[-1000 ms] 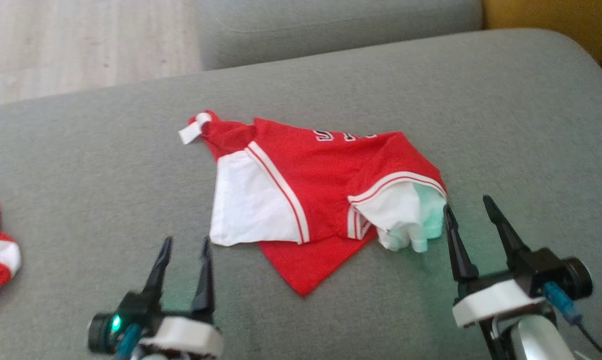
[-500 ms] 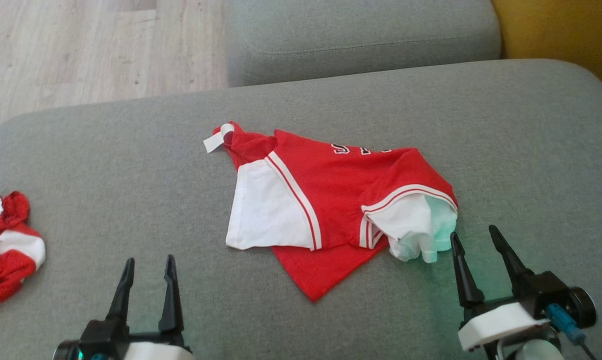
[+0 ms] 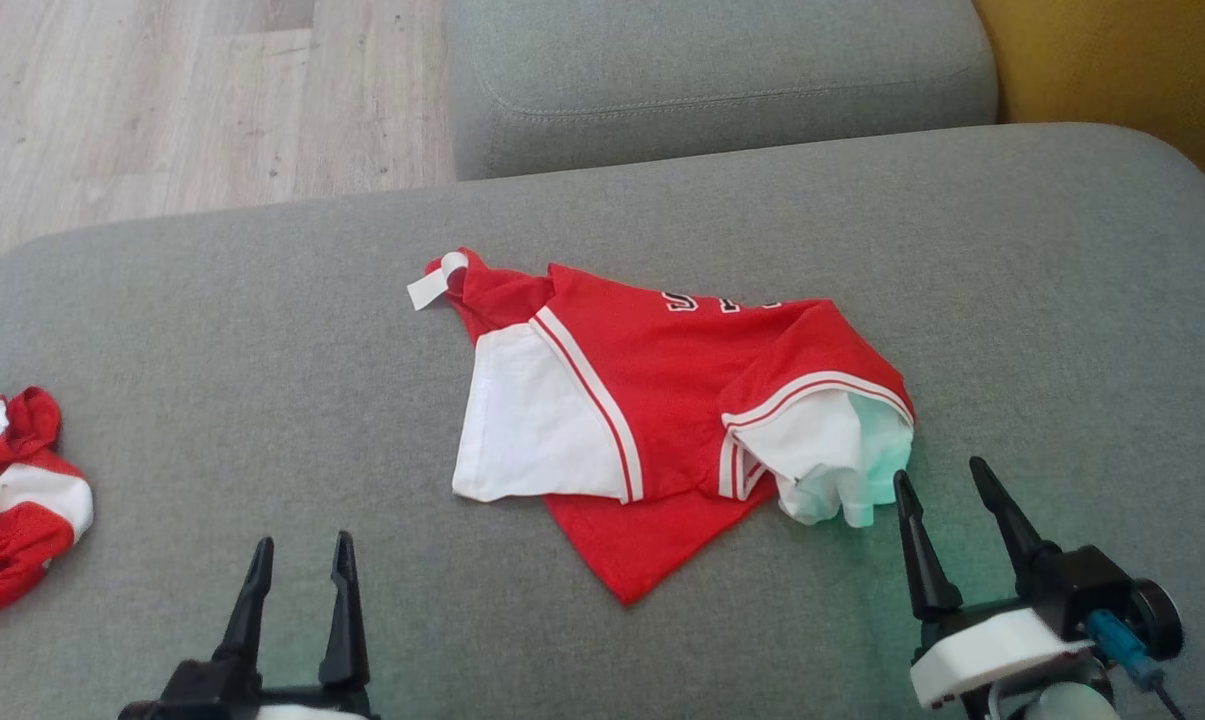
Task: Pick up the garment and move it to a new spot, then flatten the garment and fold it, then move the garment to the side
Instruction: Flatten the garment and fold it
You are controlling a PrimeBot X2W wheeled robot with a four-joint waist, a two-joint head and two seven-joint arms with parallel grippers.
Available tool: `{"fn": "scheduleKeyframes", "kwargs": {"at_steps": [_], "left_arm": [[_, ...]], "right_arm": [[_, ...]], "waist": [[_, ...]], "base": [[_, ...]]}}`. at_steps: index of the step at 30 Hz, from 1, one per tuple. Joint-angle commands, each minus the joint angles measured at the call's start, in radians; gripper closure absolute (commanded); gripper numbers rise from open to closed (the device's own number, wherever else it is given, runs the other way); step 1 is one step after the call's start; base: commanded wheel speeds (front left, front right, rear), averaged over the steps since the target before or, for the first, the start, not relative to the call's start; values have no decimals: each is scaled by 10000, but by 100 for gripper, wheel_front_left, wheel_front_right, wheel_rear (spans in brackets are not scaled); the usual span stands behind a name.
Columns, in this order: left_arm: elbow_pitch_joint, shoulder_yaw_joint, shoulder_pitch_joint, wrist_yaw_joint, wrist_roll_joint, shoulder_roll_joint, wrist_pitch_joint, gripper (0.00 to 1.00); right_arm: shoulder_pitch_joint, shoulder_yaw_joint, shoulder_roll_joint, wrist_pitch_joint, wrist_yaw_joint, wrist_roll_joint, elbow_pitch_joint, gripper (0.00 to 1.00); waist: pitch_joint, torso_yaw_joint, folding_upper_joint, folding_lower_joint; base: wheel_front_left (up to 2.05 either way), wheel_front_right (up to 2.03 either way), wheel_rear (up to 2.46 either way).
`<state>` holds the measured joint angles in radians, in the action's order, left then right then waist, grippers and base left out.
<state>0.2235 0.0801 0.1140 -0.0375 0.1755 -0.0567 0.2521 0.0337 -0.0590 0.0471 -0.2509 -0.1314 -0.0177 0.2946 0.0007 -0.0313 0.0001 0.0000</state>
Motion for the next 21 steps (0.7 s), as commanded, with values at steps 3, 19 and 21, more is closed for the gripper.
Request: {"fn": "scheduleKeyframes", "kwargs": {"at_steps": [3, 19, 21], "left_arm": [[-201, -417, -283, -88, -86, 24, 97, 0], [1449, 522, -1867, -582, -425, 60, 73, 0], [2036, 787, -2483, -625, -280, 61, -151, 0]], "right_arm": [[-387, -290, 32, -109, 7, -41, -245, 0], [-810, -625, 32, -109, 7, -98, -375, 0], [-939, -715, 32, -109, 7, -114, -466, 0]], "waist": [[-3, -13, -1, 0], [504, -356, -1, 0], [685, -486, -1, 0]], "base": [[0, 0, 0], [0, 0, 0], [0, 0, 0]]}}
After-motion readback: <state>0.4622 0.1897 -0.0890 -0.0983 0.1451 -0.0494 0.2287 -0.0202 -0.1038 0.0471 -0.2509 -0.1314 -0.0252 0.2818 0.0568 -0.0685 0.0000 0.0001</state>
